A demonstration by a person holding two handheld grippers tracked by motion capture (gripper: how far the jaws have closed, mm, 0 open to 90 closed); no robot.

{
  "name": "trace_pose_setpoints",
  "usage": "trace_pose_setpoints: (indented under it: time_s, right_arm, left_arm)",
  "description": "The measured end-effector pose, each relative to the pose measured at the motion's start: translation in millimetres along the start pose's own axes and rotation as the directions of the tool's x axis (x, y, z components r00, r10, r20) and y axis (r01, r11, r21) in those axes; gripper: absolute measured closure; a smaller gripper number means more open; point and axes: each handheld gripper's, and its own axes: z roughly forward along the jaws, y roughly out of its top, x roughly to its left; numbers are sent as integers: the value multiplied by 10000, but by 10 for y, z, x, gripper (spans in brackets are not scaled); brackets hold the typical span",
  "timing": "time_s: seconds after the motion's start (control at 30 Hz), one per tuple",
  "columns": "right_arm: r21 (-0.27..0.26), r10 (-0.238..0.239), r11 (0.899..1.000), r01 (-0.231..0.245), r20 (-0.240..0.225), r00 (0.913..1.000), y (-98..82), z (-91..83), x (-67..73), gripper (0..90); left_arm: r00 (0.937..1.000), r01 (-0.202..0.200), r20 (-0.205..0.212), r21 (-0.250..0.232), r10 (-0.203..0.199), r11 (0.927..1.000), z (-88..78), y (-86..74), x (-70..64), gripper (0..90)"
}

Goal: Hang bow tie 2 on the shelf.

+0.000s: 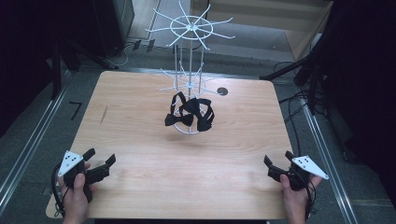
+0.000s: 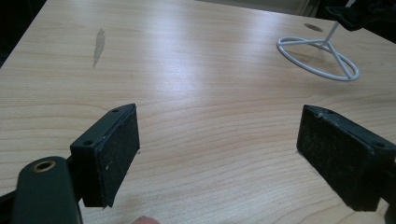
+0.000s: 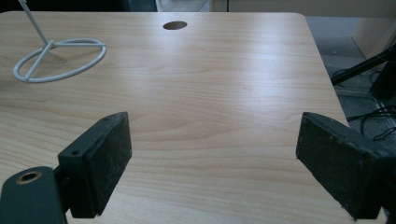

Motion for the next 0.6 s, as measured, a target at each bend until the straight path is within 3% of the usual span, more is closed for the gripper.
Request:
trace_pose_setpoints:
  time_s: [0.27,0.6]
  right_arm:
    - [8,381,9993,-381,87,9992,-44,-69,-109,111]
    - [35,475,9989,-477,393,9981,-108,-194,-256,111]
  left_arm:
    - [10000,-9,-12,-7,9,10000,1,0,-1,140]
    - [10000,-80,34,-7,80,10000,1,0,-6,140]
